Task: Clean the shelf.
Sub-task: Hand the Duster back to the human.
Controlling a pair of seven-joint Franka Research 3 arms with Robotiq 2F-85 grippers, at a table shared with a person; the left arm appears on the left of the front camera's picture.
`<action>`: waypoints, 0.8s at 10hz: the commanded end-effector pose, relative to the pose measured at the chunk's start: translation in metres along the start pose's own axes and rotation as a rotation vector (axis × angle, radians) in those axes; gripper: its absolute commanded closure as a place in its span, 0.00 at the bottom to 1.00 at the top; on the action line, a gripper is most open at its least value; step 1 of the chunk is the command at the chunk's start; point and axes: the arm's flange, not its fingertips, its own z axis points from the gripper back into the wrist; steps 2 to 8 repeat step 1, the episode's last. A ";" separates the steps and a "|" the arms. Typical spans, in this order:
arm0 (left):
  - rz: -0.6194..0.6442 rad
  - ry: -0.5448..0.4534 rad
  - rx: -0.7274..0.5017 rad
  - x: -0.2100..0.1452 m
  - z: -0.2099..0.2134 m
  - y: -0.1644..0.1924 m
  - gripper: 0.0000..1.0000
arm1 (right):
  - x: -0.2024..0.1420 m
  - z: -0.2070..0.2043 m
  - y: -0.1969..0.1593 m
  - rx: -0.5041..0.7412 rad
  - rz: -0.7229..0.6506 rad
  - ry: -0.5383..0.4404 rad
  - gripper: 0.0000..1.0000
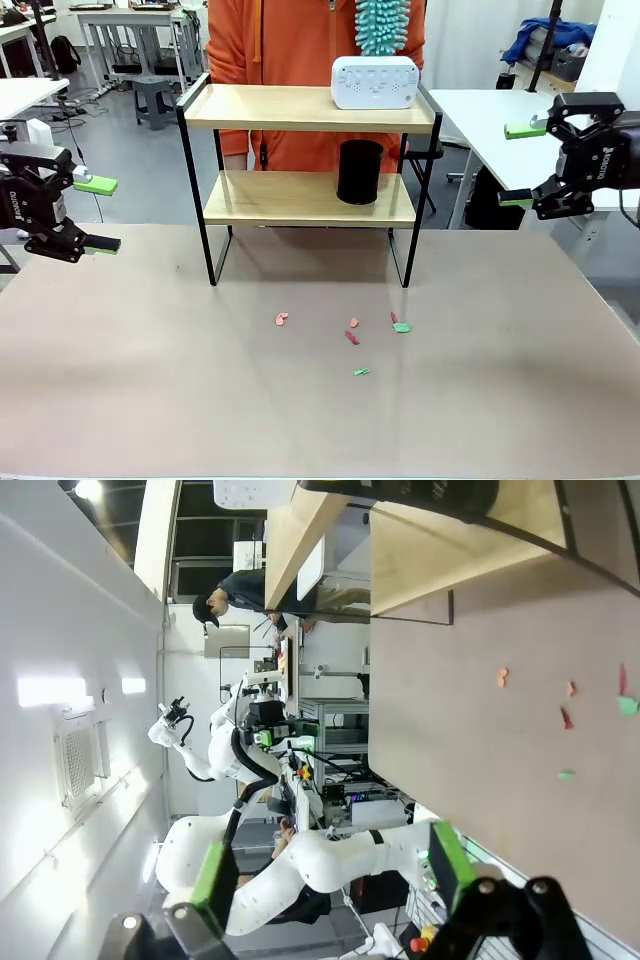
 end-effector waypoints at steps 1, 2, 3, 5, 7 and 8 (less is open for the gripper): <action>-0.005 0.007 -0.005 -0.004 0.004 -0.002 0.00 | -0.005 -0.001 0.001 -0.006 -0.015 0.002 0.00; -0.005 0.007 -0.005 -0.004 0.004 -0.002 0.00 | -0.005 -0.001 0.001 -0.006 -0.015 0.002 0.00; -0.005 0.007 -0.005 -0.004 0.004 -0.002 0.00 | -0.005 -0.001 0.001 -0.006 -0.015 0.002 0.00; -0.005 0.007 -0.005 -0.004 0.004 -0.002 0.00 | -0.005 -0.001 0.001 -0.006 -0.015 0.002 0.00; -0.005 0.007 -0.005 -0.004 0.004 -0.002 0.00 | -0.005 -0.001 0.001 -0.006 -0.015 0.002 0.00; -0.005 0.007 -0.005 -0.004 0.004 -0.002 0.00 | -0.005 -0.001 0.001 -0.006 -0.015 0.002 0.00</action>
